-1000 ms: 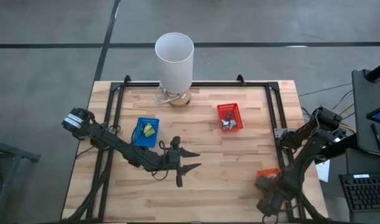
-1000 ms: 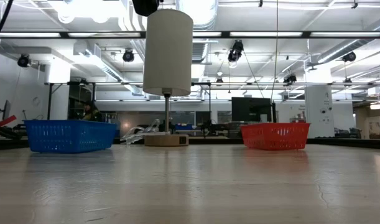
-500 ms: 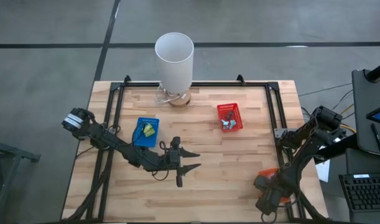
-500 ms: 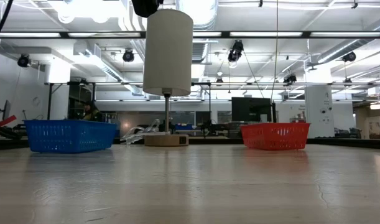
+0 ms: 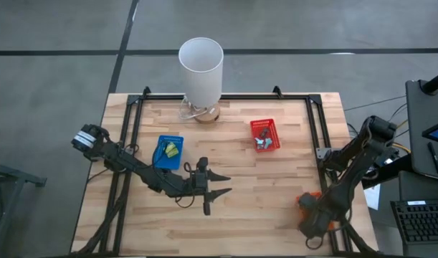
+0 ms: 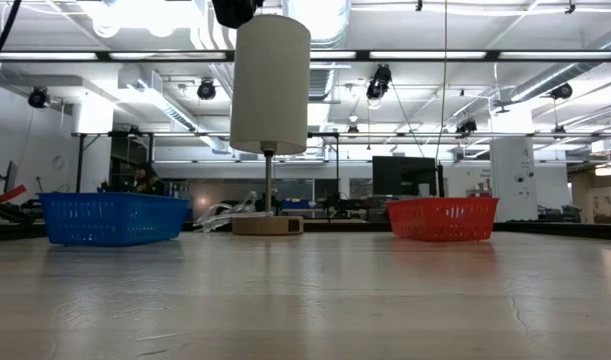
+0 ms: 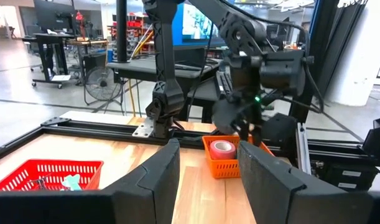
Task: Pick and place Stapler, Stapler remover, tape
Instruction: Return to Home Position
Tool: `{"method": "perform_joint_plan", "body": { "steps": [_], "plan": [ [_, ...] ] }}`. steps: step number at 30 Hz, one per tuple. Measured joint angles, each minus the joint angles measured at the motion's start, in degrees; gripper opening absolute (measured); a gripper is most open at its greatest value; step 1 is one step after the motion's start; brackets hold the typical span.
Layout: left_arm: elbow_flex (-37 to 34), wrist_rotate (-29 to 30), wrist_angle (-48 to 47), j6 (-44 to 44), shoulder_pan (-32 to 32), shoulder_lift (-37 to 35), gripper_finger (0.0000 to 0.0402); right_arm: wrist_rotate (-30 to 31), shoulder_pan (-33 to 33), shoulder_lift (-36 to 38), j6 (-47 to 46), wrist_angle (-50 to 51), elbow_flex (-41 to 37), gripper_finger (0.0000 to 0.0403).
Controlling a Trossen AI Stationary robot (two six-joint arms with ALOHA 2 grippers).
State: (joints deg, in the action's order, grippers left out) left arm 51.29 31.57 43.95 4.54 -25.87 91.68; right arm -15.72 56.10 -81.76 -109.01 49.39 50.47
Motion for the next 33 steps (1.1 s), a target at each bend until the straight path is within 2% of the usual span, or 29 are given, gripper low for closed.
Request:
{"method": "perform_joint_plan", "body": {
  "steps": [2, 7, 9, 12, 15, 18, 20, 22, 24, 26, 30, 33],
  "plan": [
    [0.00, 0.00, -0.12, 0.00, 0.00, 0.00, 0.0165, 2.27, 0.33, 1.61, -0.53, 3.45, 0.58, 0.0138],
    [0.00, 0.00, -0.66, 0.00, 0.00, 0.02, 0.0165, 14.51, 1.07, 4.99, 1.88, 4.79, 0.80, 0.0122],
    [0.00, 0.00, -1.03, -0.06, 0.00, 0.02, 0.0165, 21.68, 1.01, 5.91, 4.27, 4.32, 0.81, 0.0116],
    [0.00, -0.01, -1.72, -0.39, 0.07, 0.02, 0.0165, 36.01, 0.87, 6.41, 10.33, 2.46, 0.82, 0.0108],
    [0.00, -0.48, -2.95, -0.82, 0.07, 0.02, 0.0164, 49.29, 0.78, 5.78, 18.05, -2.49, 0.80, 0.0098],
    [0.00, -3.83, -5.87, -0.78, 0.03, 0.02, 0.0148, 56.10, -0.97, 4.61, 26.83, -10.66, 0.21, 0.0074],
    [-0.20, -6.35, -8.86, 1.51, -0.16, 0.02, 0.0121, 59.84, -2.27, 3.64, 36.05, -18.73, -1.08, 0.0044],
    [-1.72, -8.54, -9.56, 3.74, -0.40, 0.02, 0.0083, 62.42, -4.11, 2.89, 49.05, -29.08, -2.79, 0.0018],
    [-3.89, -10.24, -8.32, 4.17, -0.60, 0.04, 0.0038, 62.69, -6.23, 2.78, 61.84, -39.18, -4.80, 0.0013],
    [-6.54, -11.22, -5.22, 4.20, -0.61, 0.03, 0.0011, 62.35, -8.61, 3.00, 71.58, -46.99, -6.62, 0.0009],
    [-13.11, -10.74, -1.27, 2.47, -0.59, -2.59, 0.0017, 61.52, -11.54, 5.88, 83.78, -52.77, -8.45, 0.0008],
    [-18.41, -9.29, 1.17, 3.38, -0.50, -7.11, 0.0020, 59.72, -12.14, 10.17, 87.35, -52.87, -10.09, 0.0008]
  ]
}}
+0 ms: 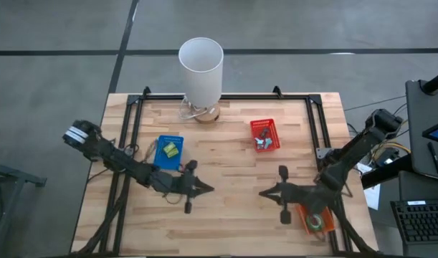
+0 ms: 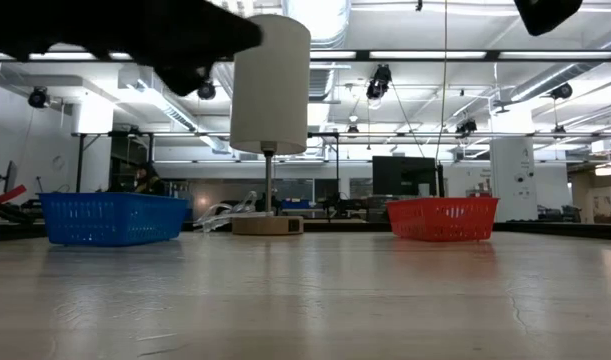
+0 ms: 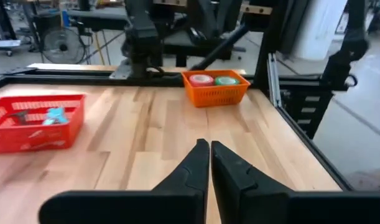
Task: Pick and place Stapler, Stapler remover, tape
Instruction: Return to Home Position
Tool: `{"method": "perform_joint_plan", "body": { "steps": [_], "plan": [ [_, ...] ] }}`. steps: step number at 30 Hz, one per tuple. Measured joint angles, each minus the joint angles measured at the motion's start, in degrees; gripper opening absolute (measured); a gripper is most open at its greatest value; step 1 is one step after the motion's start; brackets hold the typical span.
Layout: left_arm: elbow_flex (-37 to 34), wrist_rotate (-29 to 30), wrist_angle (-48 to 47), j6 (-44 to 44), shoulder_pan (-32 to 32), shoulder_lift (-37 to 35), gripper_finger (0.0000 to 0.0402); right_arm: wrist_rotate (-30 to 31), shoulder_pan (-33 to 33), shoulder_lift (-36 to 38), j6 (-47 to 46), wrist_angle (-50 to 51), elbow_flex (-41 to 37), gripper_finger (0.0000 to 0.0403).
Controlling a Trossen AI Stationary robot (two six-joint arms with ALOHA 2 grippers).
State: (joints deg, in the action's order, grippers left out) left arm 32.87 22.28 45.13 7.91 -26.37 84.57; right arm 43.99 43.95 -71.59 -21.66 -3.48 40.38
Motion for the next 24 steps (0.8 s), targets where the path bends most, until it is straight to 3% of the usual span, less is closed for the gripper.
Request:
{"method": "perform_joint_plan", "body": {
  "steps": [6, 14, 19, 24],
  "plan": [
    [-10.51, -0.61, 3.89, -0.19, 0.86, -12.86, 0.0007, -1.40, -0.67, 9.81, 3.78, -2.05, -6.44, 0.0008],
    [-21.51, -2.00, 4.46, -0.50, 3.01, -28.71, 0.0010, -8.75, -7.19, 23.60, 8.79, -9.39, -18.41, 0.0008],
    [-27.95, -3.26, 7.00, -0.49, 3.91, -36.57, 0.0004, -21.52, -15.86, 30.93, 12.17, -19.96, -26.91, 0.0008],
    [-32.35, -3.24, 7.33, -0.78, 4.02, -43.98, 0.0009, -24.46, -24.99, 37.21, 13.08, -21.49, -32.17, 0.0008]
  ]
}}
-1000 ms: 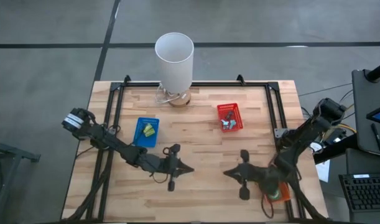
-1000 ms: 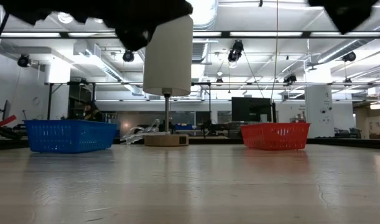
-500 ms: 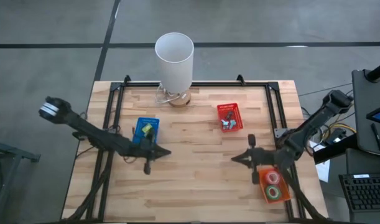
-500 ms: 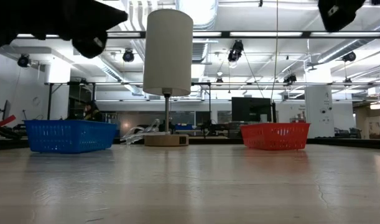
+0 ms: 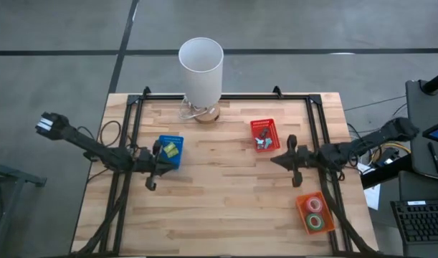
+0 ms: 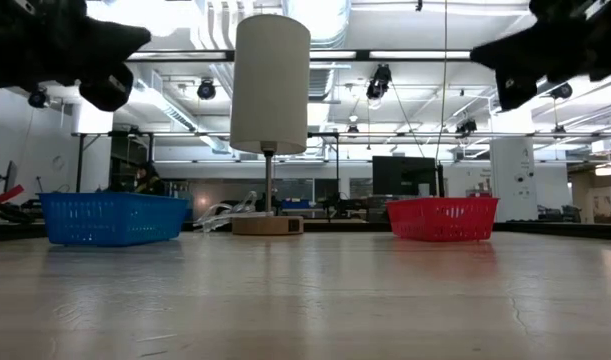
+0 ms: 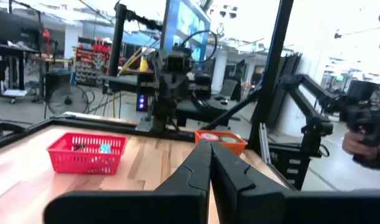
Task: Pick and place Stapler, Stapler remover, tape
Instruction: Return to Home Position
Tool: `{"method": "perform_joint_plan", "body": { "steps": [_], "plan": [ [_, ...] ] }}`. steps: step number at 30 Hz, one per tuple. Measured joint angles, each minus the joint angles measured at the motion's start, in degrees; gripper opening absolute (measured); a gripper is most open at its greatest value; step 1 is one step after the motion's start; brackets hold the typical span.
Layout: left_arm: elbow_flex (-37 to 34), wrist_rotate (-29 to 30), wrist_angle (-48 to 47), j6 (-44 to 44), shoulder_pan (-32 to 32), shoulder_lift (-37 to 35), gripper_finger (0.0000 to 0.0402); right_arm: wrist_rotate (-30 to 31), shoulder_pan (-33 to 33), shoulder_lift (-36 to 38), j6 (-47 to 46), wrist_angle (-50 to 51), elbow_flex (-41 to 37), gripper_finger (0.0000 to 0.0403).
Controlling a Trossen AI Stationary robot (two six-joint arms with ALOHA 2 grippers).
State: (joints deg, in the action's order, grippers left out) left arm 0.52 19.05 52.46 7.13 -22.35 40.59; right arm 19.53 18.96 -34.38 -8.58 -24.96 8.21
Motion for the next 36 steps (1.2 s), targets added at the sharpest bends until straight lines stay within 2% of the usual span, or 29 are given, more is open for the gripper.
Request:
{"method": "perform_joint_plan", "body": {
  "steps": [7, 13, 20, 24, 30, 36],
  "plan": [
    [0.02, -0.08, -9.96, 0.09, 0.07, -8.99, 0.0008, -7.11, -7.11, 7.92, 0.44, 3.80, -2.81, 0.0008],
    [-0.01, -0.11, -16.69, 0.14, 0.07, -15.38, 0.0013, -7.65, -7.50, 14.87, 3.09, 11.54, -4.49, 0.0008],
    [-0.03, -1.05, -18.39, 0.16, 0.04, -18.02, 0.0033, -7.64, -7.50, 26.98, 3.97, 25.42, -5.16, 0.0008],
    [-0.05, -1.05, -18.80, 0.18, 0.04, -17.93, 0.0038, -11.55, -7.43, 34.09, 5.11, 29.51, -5.02, 0.0008],
    [-0.08, -1.18, -19.07, 0.18, 0.04, -17.84, 0.0039, -13.57, -7.35, 33.37, 5.37, 30.78, -4.96, 0.0008],
    [-0.10, -1.18, -19.16, 0.18, 0.04, -17.58, 0.0039, -13.57, -7.35, 31.45, -1.68, 30.99, -5.03, 0.0008]
  ]
}}
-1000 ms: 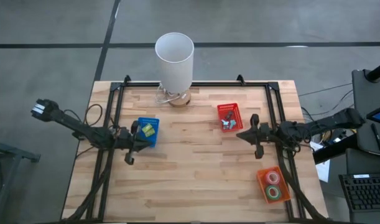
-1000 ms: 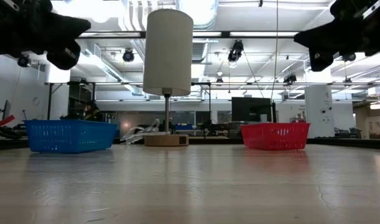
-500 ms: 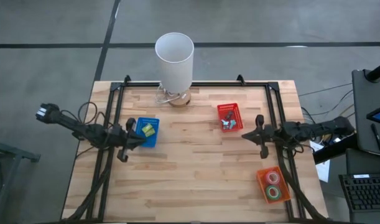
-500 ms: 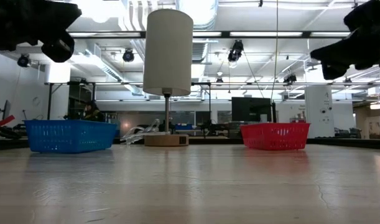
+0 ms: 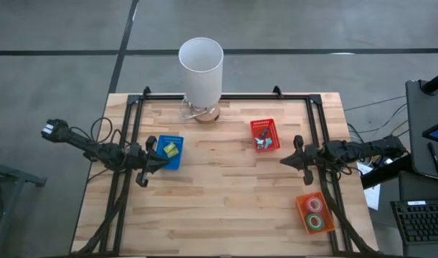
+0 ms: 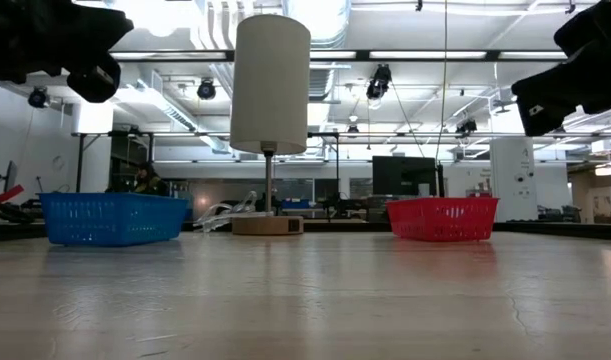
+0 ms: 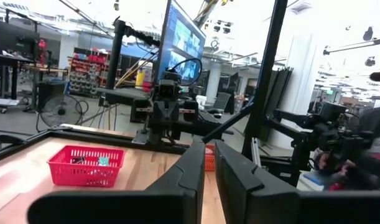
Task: Pick and place Stapler, Stapler remover, tape
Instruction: Return to Home Position
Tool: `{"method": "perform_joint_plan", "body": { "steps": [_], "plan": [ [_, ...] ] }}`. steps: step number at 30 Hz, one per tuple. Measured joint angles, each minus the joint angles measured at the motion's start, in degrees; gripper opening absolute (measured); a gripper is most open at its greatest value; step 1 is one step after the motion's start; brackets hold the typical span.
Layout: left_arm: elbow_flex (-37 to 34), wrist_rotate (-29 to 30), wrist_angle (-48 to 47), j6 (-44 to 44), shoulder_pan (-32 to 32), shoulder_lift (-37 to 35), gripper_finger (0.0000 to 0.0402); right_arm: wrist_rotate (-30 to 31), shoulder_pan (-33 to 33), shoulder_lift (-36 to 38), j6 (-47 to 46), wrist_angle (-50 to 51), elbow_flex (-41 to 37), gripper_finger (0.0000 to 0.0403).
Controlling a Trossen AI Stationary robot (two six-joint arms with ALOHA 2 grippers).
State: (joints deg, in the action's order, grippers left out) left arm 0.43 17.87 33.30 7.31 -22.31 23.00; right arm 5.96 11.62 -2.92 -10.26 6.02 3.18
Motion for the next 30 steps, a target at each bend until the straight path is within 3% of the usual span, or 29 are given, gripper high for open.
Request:
{"method": "perform_joint_plan", "body": {
  "steps": [30],
  "plan": [
    [-0.09, 0.00, 0.02, 0.00, -0.01, 0.00, 0.0039, 0.02, 0.00, -0.98, 0.17, -0.28, -0.02, 0.0009]
  ]
}}
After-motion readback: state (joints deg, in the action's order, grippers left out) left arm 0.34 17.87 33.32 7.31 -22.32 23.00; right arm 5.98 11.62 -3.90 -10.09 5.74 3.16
